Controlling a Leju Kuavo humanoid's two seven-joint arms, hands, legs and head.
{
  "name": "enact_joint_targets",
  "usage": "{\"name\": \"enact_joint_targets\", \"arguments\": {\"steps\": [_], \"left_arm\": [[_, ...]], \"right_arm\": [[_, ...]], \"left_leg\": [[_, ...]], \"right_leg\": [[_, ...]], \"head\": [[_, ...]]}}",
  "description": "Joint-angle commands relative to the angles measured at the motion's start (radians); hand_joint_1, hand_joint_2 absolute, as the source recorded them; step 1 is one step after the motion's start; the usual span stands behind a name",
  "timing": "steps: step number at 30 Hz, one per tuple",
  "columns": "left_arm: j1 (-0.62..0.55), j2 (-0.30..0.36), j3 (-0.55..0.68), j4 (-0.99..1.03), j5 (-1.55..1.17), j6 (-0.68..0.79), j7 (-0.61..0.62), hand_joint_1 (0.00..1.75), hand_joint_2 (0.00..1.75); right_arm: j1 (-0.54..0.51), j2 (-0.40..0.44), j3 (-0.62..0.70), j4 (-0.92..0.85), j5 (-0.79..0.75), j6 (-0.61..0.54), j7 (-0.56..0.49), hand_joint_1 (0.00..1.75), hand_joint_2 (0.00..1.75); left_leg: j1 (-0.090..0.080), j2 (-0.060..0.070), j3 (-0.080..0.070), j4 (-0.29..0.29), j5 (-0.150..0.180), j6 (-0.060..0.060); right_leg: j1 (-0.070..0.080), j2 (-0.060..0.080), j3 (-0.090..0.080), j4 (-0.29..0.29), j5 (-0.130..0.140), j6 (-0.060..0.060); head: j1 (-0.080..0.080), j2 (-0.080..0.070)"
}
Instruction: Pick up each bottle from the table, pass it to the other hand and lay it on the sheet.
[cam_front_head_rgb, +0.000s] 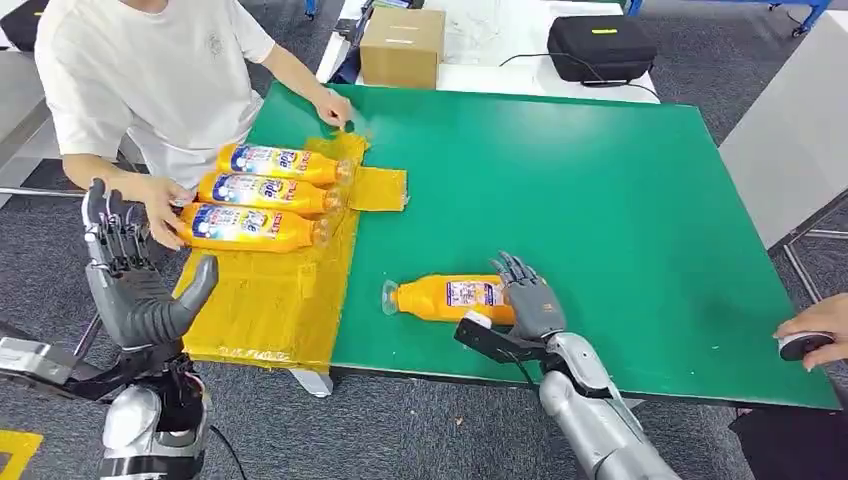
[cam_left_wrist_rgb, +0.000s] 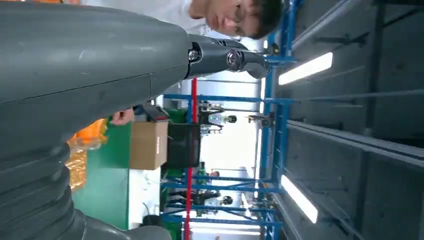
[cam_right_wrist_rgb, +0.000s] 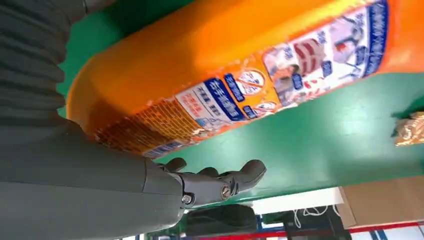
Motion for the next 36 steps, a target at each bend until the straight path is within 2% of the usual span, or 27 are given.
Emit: {"name": "enact_joint_targets", "arguments": {"steps": [1, 3, 4, 5, 6, 8, 9, 11, 12, 14, 20, 21, 23, 24, 26, 34, 36], "left_arm": [[-0.015, 0.029, -0.043, 0.027, -0.023, 0.011, -0.008, 0.00, 1.75], [-0.015, 0.032, -0.039, 0.031, -0.026, 0.010, -0.006, 0.00, 1.75], [-0.014, 0.033, -0.038, 0.031, -0.028, 0.009, -0.006, 0.00, 1.75], [-0.012, 0.034, -0.037, 0.030, -0.030, 0.008, -0.005, 0.00, 1.75], [-0.011, 0.034, -0.035, 0.029, -0.032, 0.008, -0.004, 0.00, 1.75], [-0.010, 0.033, -0.029, 0.028, -0.034, 0.001, 0.004, 0.00, 1.75], [-0.010, 0.031, -0.026, 0.028, -0.035, -0.001, 0.006, 0.00, 1.75], [-0.018, 0.028, -0.021, 0.035, -0.037, -0.005, 0.011, 0.00, 1.75], [-0.023, 0.027, -0.021, 0.039, -0.037, -0.005, 0.011, 0.00, 1.75], [-0.026, 0.025, -0.018, 0.043, -0.037, -0.008, 0.013, 0.00, 1.75], [-0.043, 0.028, -0.023, 0.063, -0.043, -0.021, 0.020, 0.00, 1.75], [-0.057, 0.032, -0.032, 0.077, -0.047, -0.022, 0.021, 0.00, 1.75], [-0.082, 0.034, -0.044, 0.106, -0.049, -0.021, 0.021, 0.00, 1.75], [-0.088, 0.034, -0.047, 0.113, -0.049, -0.021, 0.021, 0.00, 1.75], [-0.097, 0.039, -0.055, 0.129, -0.041, -0.026, 0.015, 0.00, 1.75], [-0.095, 0.041, -0.057, 0.132, -0.038, -0.027, 0.014, 0.00, 1.75], [-0.080, 0.047, -0.067, 0.119, -0.028, -0.025, 0.012, 0.00, 1.75]], "right_arm": [[-0.119, 0.014, 0.024, 0.201, -0.001, 0.118, 0.035, 0.00, 1.75], [-0.157, 0.008, 0.054, 0.263, 0.011, 0.172, 0.069, 0.03, 1.75], [-0.166, 0.009, 0.054, 0.279, 0.009, 0.172, 0.079, 1.61, 1.75], [-0.181, 0.008, 0.067, 0.297, 0.018, 0.192, 0.092, 1.61, 1.75], [-0.192, 0.006, 0.074, 0.310, 0.022, 0.206, 0.102, 1.75, 1.75], [-0.235, 0.010, 0.115, 0.365, 0.057, 0.275, 0.190, 1.75, 1.75], [-0.241, 0.011, 0.118, 0.369, 0.057, 0.283, 0.192, 1.75, 1.75], [-0.275, 0.014, 0.155, 0.404, 0.087, 0.325, 0.216, 1.61, 1.75], [-0.279, 0.014, 0.155, 0.406, 0.087, 0.328, 0.217, 1.61, 1.75], [-0.281, 0.021, 0.151, 0.412, 0.081, 0.319, 0.224, 1.75, 1.75], [-0.296, 0.036, 0.147, 0.442, 0.068, 0.364, 0.249, 1.75, 1.75], [-0.301, 0.038, 0.109, 0.462, 0.011, 0.461, 0.219, 1.75, 1.75], [-0.297, 0.016, 0.097, 0.463, -0.028, 0.493, 0.152, 1.75, 1.75], [-0.297, 0.008, 0.097, 0.464, -0.030, 0.492, 0.143, 1.75, 1.75], [-0.275, 0.002, 0.026, 0.442, -0.124, 0.481, 0.022, 1.75, 1.75], [-0.270, 0.005, 0.031, 0.441, -0.123, 0.478, 0.023, 1.75, 1.75], [-0.224, 0.017, -0.026, 0.369, -0.221, 0.390, -0.099, 1.75, 1.75]], "left_leg": [[0.000, 0.001, 0.004, 0.000, -0.002, -0.001], [0.000, 0.002, 0.005, 0.000, -0.002, -0.001], [0.000, 0.002, 0.004, 0.000, -0.001, -0.001], [0.000, 0.003, 0.005, 0.000, -0.002, -0.001], [0.000, 0.002, 0.004, 0.000, -0.001, -0.001], [0.001, 0.003, 0.007, 0.000, -0.002, -0.001], [0.001, 0.003, 0.008, 0.000, -0.002, -0.002], [0.000, 0.003, 0.008, 0.000, -0.001, -0.001], [0.000, 0.003, 0.007, 0.000, -0.001, -0.001], [0.001, 0.000, 0.008, -0.001, 0.000, -0.001], [0.000, 0.000, 0.011, -0.001, 0.000, 0.000], [0.001, 0.000, 0.011, -0.001, 0.000, 0.000], [0.001, -0.002, 0.011, -0.001, 0.001, 0.000], [0.000, -0.003, 0.011, -0.001, 0.001, 0.000], [0.001, -0.004, 0.013, -0.002, 0.001, 0.000], [0.000, 0.001, 0.015, -0.001, 0.000, 0.000], [0.001, 0.000, 0.016, -0.001, -0.001, -0.001]], "right_leg": [[0.000, 0.001, 0.003, 0.000, -0.001, -0.001], [0.000, 0.002, 0.004, 0.000, -0.001, -0.001], [0.000, 0.002, 0.003, 0.000, -0.001, -0.001], [0.000, 0.003, 0.004, 0.000, -0.001, -0.001], [0.000, 0.001, 0.003, 0.000, 0.000, -0.001], [0.001, 0.002, 0.006, -0.001, -0.001, -0.002], [0.001, 0.003, 0.007, 0.000, -0.002, -0.002], [0.001, 0.002, 0.006, -0.001, 0.000, -0.002], [0.000, 0.002, 0.006, -0.001, 0.000, -0.001], [0.001, -0.001, 0.007, -0.002, 0.000, -0.001], [0.000, 0.000, 0.010, -0.001, 0.000, -0.001], [0.001, 0.000, 0.010, -0.001, -0.001, -0.001], [0.001, -0.002, 0.011, -0.002, -0.001, -0.001], [0.001, -0.003, 0.010, -0.002, 0.000, -0.001], [0.001, -0.005, 0.013, -0.003, -0.001, -0.001], [0.001, 0.000, 0.013, -0.002, 0.000, -0.001], [0.001, 0.000, 0.014, -0.003, 0.000, -0.002]], "head": [[0.000, 0.000], [0.000, 0.000], [0.000, 0.000], [0.000, 0.000], [0.000, 0.000], [0.000, 0.000], [0.000, 0.000], [0.000, 0.000], [0.000, 0.000], [0.000, 0.000], [0.000, 0.000], [0.000, 0.000], [0.000, 0.000], [0.000, 0.000], [0.000, 0.000], [0.000, 0.000], [0.000, 0.000]]}}
